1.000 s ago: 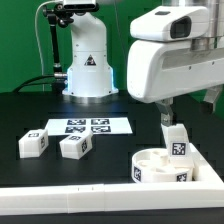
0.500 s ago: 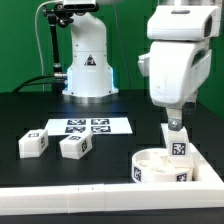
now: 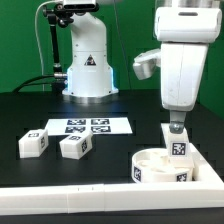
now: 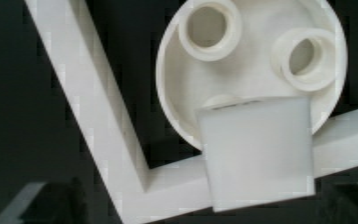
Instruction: Assemble stool
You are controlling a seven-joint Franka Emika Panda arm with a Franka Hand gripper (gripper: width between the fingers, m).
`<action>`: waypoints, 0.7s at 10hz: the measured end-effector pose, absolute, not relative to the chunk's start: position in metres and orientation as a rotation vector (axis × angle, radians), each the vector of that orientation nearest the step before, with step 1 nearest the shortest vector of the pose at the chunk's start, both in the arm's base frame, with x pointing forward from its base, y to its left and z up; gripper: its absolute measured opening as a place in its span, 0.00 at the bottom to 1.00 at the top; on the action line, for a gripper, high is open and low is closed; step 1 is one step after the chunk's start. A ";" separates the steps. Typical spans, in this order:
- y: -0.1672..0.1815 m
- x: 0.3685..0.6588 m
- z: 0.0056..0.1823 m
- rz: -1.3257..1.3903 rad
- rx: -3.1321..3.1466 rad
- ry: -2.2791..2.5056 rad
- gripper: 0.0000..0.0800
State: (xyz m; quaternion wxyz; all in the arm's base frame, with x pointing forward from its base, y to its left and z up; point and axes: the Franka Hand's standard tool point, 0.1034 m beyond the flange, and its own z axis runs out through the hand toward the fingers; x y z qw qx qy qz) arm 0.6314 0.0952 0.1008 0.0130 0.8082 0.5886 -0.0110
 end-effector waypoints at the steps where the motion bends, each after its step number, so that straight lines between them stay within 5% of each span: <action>1: 0.097 0.628 0.099 -0.034 2.504 1.848 0.81; 7: 0.101 0.617 0.081 -0.059 2.510 1.862 0.81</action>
Offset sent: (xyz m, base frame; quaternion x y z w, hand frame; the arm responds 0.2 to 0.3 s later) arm -0.0139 0.0059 -0.0067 -0.0083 0.0220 -0.0277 0.9993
